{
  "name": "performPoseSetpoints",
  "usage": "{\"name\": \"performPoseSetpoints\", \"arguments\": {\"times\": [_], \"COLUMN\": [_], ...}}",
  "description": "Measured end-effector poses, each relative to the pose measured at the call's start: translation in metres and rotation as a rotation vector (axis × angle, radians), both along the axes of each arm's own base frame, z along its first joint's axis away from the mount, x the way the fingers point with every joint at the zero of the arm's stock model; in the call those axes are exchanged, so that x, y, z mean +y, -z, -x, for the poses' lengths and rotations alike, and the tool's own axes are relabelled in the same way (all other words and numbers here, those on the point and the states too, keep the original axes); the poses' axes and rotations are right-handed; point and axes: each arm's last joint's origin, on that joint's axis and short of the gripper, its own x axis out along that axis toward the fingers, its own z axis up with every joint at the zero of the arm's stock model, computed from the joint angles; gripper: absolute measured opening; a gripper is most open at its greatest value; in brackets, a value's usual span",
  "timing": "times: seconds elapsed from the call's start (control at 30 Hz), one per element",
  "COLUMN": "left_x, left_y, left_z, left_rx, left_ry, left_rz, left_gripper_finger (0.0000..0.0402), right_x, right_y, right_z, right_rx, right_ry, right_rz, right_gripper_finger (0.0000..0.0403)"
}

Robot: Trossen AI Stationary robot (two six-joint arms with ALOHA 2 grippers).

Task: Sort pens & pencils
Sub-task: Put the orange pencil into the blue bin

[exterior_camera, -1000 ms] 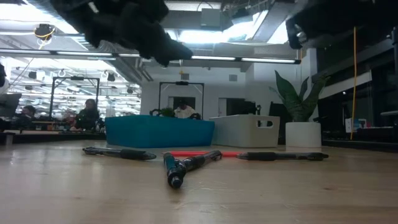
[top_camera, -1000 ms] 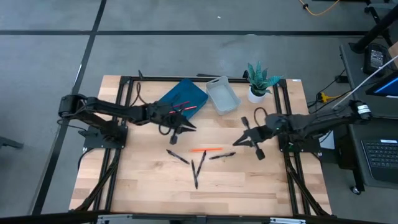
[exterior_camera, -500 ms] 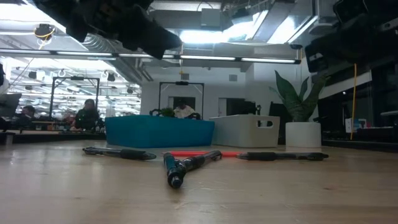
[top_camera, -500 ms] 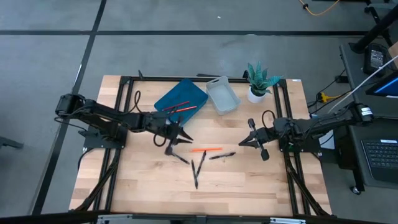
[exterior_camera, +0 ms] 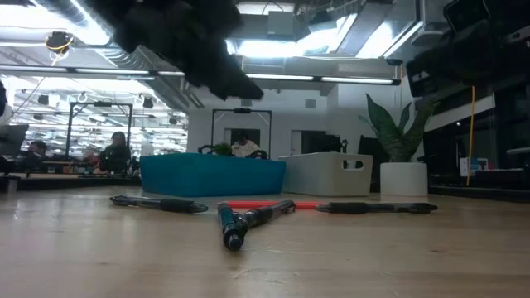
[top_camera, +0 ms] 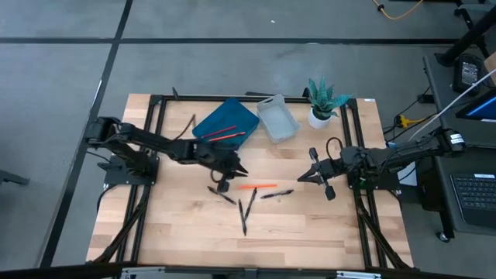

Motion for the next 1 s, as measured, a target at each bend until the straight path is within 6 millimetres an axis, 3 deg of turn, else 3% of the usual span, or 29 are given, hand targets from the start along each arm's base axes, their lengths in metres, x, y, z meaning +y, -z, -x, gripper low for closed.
{"name": "performPoseSetpoints", "arguments": {"times": [0.3, 0.5, 0.7, 1.0], "left_x": [-0.004, -0.013, -0.012, -0.013], "left_y": [-0.001, 0.003, 0.017, 0.027], "left_z": [-0.034, -0.048, -0.05, -0.054], "left_rx": [0.242, 0.31, 0.371, 0.39], "left_ry": [-0.015, 0.001, -0.061, -0.074], "left_rz": [0.0, -0.002, -0.006, -0.008], "left_gripper_finger": [0.0048, 0.0073, 0.0103, 0.0106], "right_x": [0.0, 0.0, 0.0, 0.0], "right_y": [0.002, 0.002, 0.003, 0.005], "right_z": [0.0, 0.0, 0.001, 0.001], "right_rx": [0.027, 0.034, 0.046, 0.056], "right_ry": [0.005, 0.004, 0.004, 0.004], "right_rz": [-0.021, -0.02, -0.019, -0.015], "right_gripper_finger": [0.0012, 0.0012, 0.0012, 0.0012]}}
